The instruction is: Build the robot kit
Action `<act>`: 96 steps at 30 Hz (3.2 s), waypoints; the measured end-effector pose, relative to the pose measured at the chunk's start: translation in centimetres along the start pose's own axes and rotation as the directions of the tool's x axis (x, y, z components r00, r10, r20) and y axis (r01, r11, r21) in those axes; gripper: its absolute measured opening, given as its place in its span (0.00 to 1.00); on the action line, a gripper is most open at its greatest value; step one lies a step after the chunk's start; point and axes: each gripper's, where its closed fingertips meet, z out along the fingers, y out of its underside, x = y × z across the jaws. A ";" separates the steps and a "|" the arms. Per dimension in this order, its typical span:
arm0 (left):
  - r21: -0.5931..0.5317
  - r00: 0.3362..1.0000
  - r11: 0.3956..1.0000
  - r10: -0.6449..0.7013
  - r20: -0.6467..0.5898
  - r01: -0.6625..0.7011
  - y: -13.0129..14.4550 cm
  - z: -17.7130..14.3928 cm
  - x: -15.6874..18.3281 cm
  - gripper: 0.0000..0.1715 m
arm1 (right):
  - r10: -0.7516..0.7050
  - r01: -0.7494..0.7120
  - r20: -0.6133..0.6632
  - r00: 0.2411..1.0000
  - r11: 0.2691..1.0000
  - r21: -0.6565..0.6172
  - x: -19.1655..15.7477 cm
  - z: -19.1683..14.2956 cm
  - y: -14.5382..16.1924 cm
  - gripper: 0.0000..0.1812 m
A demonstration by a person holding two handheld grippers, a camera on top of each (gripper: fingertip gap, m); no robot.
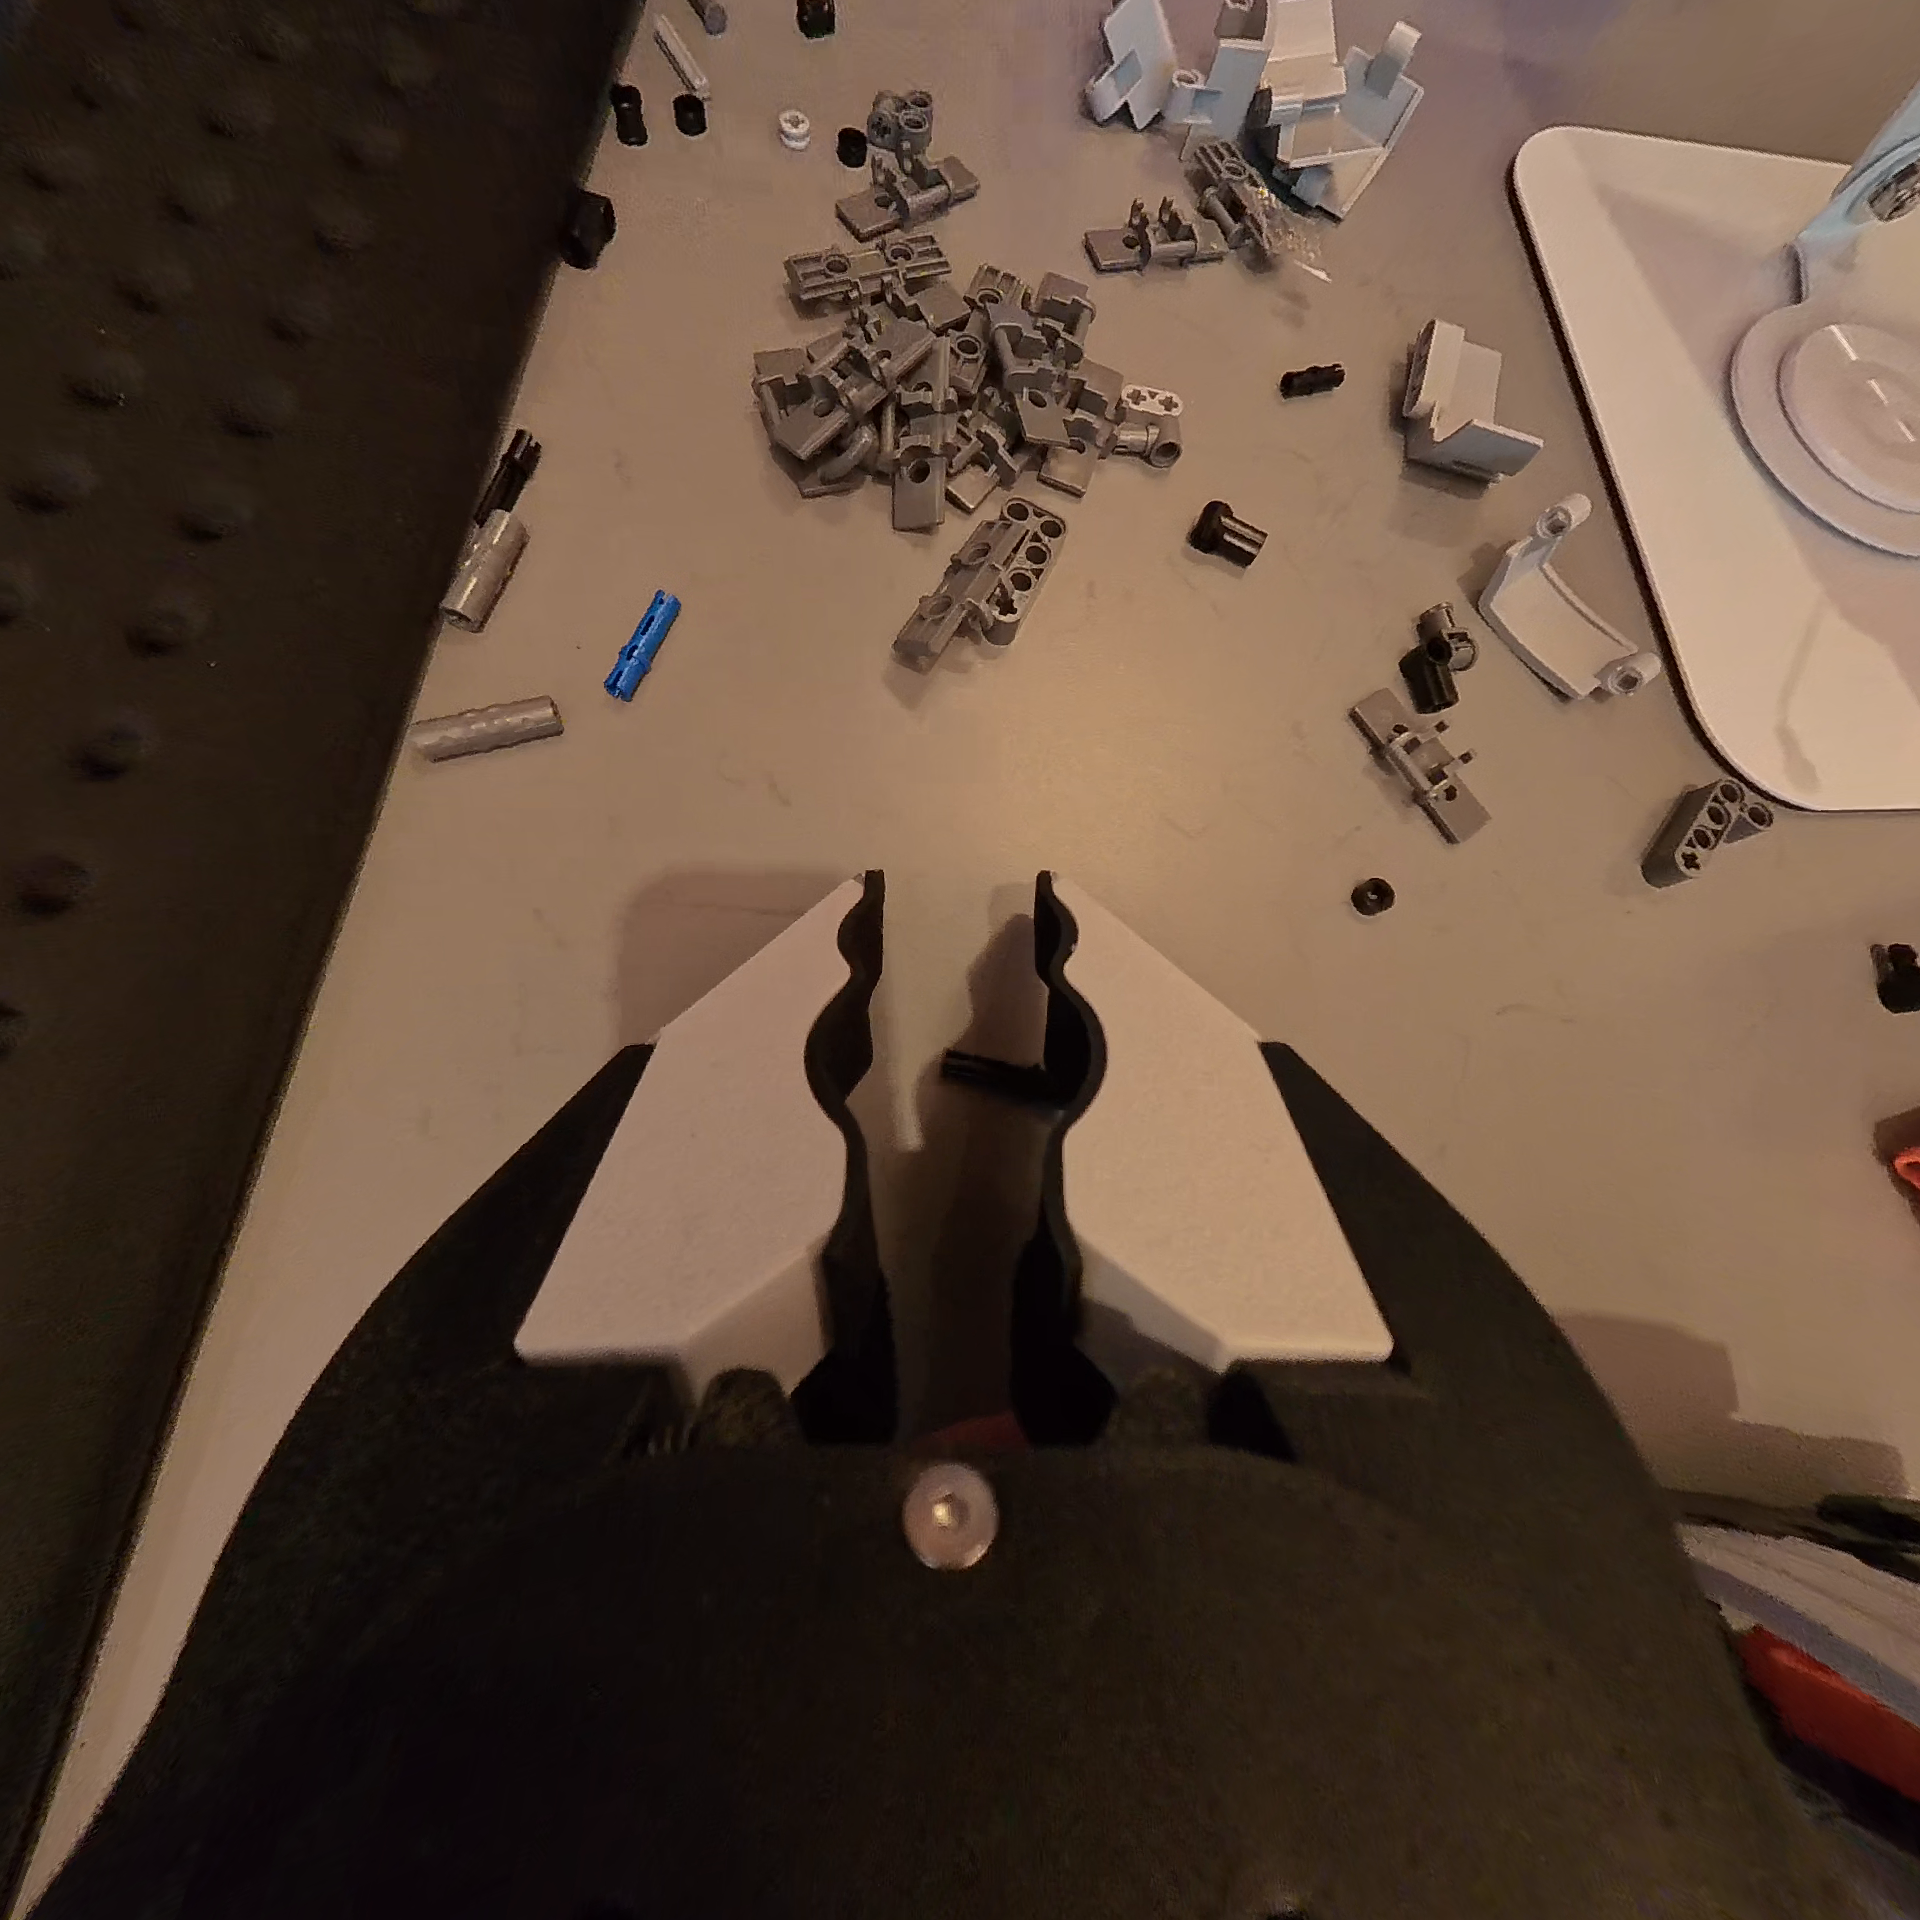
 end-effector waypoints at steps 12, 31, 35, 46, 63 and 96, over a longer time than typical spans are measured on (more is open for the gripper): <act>-0.336 0.984 0.931 -0.170 -0.046 0.145 16.2 8.3 -6.5 0.11 | 0.071 -0.071 -0.012 0.997 0.997 0.002 0.8 0.0 0.1 0.14; -0.234 0.977 0.972 -0.046 -0.208 -0.004 15.7 14.5 -6.4 0.14 | 0.106 -0.106 -0.008 0.994 0.994 0.018 1.1 -0.1 0.0 0.14; -0.283 0.982 0.959 -0.050 -0.180 -0.003 16.8 14.2 -7.4 0.10 | 0.104 -0.104 -0.008 0.995 0.994 0.017 1.1 -0.1 0.0 0.14; -0.251 0.968 0.966 -0.005 -0.251 -0.060 15.4 11.8 -4.0 0.11 | 0.106 -0.106 -0.003 0.994 0.994 0.017 1.0 -0.1 0.0 0.15; -0.320 0.970 0.946 -0.127 -0.208 0.056 16.0 12.8 -3.6 0.10 | 0.092 -0.092 0.003 0.996 0.996 0.020 0.8 -0.2 -0.1 0.15; 0.175 0.792 0.934 0.357 -0.495 -0.311 -3.4 6.2 20.5 0.18 | 0.055 -0.055 0.003 0.998 0.998 0.015 0.3 -0.2 0.0 0.15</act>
